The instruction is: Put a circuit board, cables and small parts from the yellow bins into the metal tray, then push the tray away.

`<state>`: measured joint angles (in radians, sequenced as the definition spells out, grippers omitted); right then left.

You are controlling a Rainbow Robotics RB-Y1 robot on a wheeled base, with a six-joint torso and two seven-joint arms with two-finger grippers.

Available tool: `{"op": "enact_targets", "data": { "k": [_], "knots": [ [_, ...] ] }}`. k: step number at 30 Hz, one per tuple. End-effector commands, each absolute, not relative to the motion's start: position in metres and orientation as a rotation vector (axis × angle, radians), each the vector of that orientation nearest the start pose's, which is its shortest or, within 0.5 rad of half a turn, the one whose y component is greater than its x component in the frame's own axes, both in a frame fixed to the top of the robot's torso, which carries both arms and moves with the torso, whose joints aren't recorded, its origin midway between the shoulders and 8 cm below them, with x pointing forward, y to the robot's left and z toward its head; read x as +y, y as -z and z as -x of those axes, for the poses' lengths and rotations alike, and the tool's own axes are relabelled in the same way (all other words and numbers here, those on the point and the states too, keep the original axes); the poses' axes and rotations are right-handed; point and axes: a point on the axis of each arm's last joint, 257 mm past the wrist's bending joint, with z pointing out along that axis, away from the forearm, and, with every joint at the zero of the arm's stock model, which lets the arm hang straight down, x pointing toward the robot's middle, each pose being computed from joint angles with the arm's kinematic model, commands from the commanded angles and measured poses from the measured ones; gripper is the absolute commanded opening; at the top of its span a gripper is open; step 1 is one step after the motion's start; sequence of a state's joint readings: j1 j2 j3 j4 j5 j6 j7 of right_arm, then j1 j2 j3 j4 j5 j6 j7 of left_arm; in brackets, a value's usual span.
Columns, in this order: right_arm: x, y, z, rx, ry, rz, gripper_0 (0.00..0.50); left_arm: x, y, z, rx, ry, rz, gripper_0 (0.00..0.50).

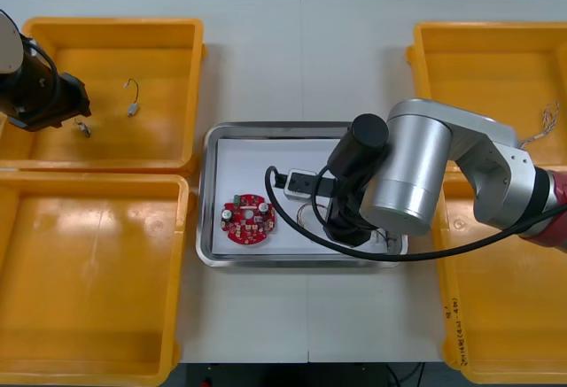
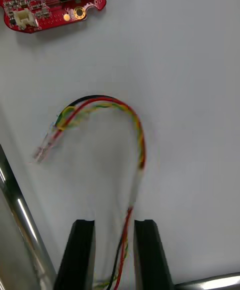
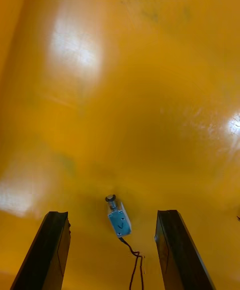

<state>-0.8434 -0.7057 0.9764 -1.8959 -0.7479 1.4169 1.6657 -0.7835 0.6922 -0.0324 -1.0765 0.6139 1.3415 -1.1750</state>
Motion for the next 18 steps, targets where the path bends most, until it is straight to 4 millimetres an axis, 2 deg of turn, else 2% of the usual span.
{"op": "enact_targets", "data": {
  "k": [1,6,11,16,18],
  "knots": [
    [-0.088,0.28,-0.423,2.124,0.243,1.723,0.493,0.373,0.183,-0.609,2.521,0.053,0.344,0.5],
    [-0.093,0.282,-0.423,2.126,0.258,1.714,0.5,0.369,0.19,-0.607,2.54,0.047,0.334,0.5],
    [-0.093,0.276,-0.423,2.106,0.276,1.713,0.5,0.369,0.197,-0.604,2.557,0.035,0.329,0.5],
    [-0.097,0.264,-0.422,2.122,0.294,1.702,0.5,0.372,0.203,-0.602,2.569,0.032,0.338,0.5],
    [-0.096,0.253,-0.421,2.138,0.275,1.69,0.5,0.372,0.204,-0.602,2.57,0.03,0.336,0.5]
  ]
}}
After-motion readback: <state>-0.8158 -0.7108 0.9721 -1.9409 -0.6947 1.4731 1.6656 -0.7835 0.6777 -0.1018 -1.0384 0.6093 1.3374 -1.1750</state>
